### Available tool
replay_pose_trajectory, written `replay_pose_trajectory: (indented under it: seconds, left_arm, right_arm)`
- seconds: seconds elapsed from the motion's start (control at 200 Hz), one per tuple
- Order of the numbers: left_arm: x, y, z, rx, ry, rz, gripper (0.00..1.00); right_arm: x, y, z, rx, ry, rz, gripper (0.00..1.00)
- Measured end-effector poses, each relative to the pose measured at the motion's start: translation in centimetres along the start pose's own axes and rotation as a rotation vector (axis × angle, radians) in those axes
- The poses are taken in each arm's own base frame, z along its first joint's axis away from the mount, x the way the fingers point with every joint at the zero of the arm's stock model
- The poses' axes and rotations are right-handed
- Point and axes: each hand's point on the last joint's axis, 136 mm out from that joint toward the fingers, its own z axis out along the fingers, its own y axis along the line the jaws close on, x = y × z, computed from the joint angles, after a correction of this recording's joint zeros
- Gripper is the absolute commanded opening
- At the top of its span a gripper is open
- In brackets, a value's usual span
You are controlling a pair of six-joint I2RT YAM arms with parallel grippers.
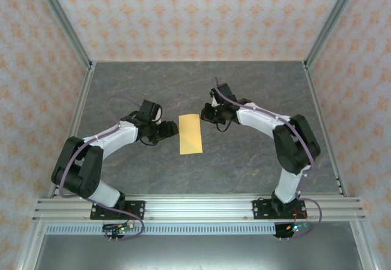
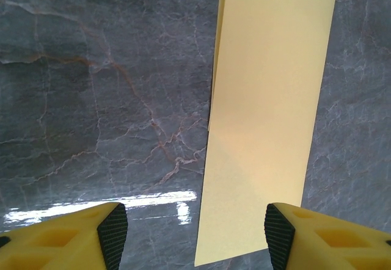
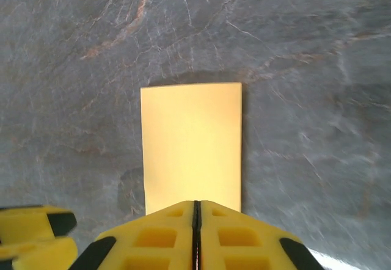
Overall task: Fold a paper plane with a square sheet of paper (fold left side to right side)
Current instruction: Third fold the triangle at the center of the table.
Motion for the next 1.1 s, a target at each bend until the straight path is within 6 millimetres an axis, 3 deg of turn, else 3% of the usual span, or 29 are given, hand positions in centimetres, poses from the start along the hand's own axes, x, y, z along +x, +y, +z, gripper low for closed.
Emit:
replay_pose_trajectory:
  seconds: [0.18,0.425,0.736,1.101]
  left_arm:
    - [-0.2,-1.0,0.8,0.067,0.005,-0.015,0.64]
    - [0.1,-1.1,2.1,0.090,0.042,-0.034,0.64]
    - [0.7,-0.9,3.4,0.100,0.088,-0.065,0.64]
    - [0.7,-0.8,4.0,0.107,0.116,-0.115,0.59]
  right_arm:
    - [-1.3,0.2,3.6,-0.017,0.017,0.020,0.10]
    - [-1.8,-0.3,6.0,-0.002,0.034,0.023,0.10]
    - [-0.5,-2.2,7.2,0.053,0.078,0.018,0.10]
    - [-0.5,-2.4,7.3,0.058,0.078,-0.008,0.09]
